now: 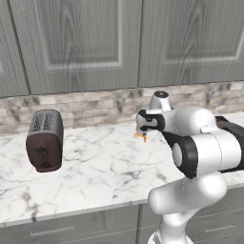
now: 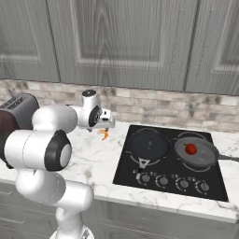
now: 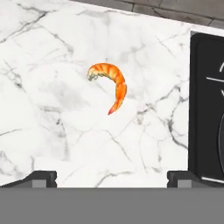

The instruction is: Place both pans onto different burners. Then place the bell pepper and the shrimp on different pans.

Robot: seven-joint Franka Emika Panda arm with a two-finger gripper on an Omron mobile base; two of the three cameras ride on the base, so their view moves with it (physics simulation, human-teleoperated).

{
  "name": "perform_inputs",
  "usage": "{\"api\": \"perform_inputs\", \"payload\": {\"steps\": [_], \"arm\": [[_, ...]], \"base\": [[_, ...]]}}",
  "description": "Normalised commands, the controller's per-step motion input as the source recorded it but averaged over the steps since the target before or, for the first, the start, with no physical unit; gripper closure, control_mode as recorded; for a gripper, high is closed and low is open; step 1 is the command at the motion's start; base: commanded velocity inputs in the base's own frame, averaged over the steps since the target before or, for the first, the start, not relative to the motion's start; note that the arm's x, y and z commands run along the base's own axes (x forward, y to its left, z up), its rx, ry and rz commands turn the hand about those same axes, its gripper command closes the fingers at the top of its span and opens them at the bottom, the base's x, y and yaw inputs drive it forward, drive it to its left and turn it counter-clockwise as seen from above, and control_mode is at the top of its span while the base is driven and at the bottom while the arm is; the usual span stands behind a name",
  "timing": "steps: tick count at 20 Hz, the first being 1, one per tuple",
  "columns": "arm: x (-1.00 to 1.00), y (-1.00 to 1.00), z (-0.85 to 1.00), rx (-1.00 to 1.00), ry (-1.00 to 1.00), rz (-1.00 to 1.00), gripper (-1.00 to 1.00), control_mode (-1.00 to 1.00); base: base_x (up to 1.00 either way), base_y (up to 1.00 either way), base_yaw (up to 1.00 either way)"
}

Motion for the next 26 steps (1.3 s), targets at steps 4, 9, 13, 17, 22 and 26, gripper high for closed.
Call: {"api": "perform_inputs", "payload": {"steps": [4, 9, 13, 17, 22, 26], "arm": [[0.15, 0.00, -0.25, 0.00, 0.00, 0.00, -1.00, -1.00], [0.19, 0.00, -0.21, 0.00, 0.00, 0.00, -1.00, -1.00], [0.21, 0.01, -0.18, 0.00, 0.00, 0.00, -1.00, -1.00], [0.19, 0.01, -0.22, 0.00, 0.00, 0.00, -1.00, -1.00], [0.18, 0.03, -0.23, 0.00, 0.00, 0.00, -1.00, -1.00], [0.29, 0.00, -0.13, 0.00, 0.00, 0.00, -1.00, -1.00]], "base": [[0.00, 0.00, 0.00], [0.00, 0.00, 0.00], [0.00, 0.00, 0.00], [0.00, 0.00, 0.00], [0.00, 0.00, 0.00], [0.00, 0.00, 0.00]]}}
